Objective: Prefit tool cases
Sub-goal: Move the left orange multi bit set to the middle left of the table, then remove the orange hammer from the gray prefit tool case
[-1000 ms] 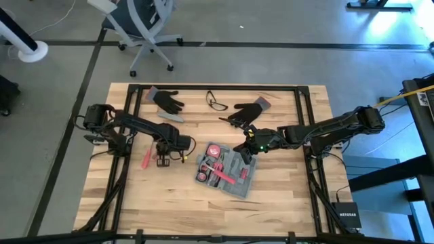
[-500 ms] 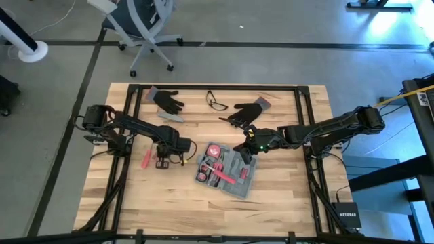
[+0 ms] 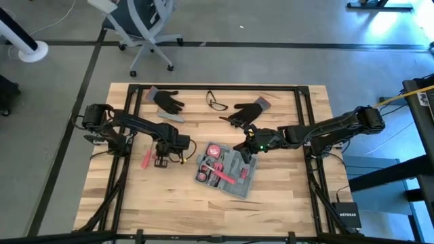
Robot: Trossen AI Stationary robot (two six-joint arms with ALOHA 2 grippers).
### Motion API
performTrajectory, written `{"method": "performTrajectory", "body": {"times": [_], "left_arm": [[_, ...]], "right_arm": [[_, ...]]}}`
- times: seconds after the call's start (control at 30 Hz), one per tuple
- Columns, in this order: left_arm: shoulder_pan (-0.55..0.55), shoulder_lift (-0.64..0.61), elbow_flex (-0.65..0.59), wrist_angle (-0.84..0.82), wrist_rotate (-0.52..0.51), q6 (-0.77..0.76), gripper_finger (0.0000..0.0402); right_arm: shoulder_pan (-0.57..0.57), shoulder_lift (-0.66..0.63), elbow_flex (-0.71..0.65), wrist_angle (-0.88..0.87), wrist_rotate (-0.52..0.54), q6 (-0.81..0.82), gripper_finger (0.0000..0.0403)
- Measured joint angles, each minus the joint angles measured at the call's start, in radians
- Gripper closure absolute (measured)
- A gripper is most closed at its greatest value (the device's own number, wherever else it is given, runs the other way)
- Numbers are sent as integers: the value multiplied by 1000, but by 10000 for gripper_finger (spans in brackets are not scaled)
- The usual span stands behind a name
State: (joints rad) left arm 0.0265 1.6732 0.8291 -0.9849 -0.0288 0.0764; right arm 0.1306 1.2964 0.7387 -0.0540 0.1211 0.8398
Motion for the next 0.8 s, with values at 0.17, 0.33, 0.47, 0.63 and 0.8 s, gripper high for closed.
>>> {"method": "performTrajectory", "body": {"times": [0.17,0.33,0.47,0.63,0.8], "left_arm": [[0,2,-5,-35,-16,15,402],[0,2,-5,-24,-16,-5,402],[-2,3,16,-27,-12,-22,401],[-14,5,77,39,1,-75,401],[-41,4,184,55,-1,-103,401]], "right_arm": [[0,0,0,0,0,0,402],[0,0,0,0,0,0,402],[0,0,0,0,0,0,402],[0,0,0,0,0,0,402],[0,0,0,-1,-7,-2,402]]}}
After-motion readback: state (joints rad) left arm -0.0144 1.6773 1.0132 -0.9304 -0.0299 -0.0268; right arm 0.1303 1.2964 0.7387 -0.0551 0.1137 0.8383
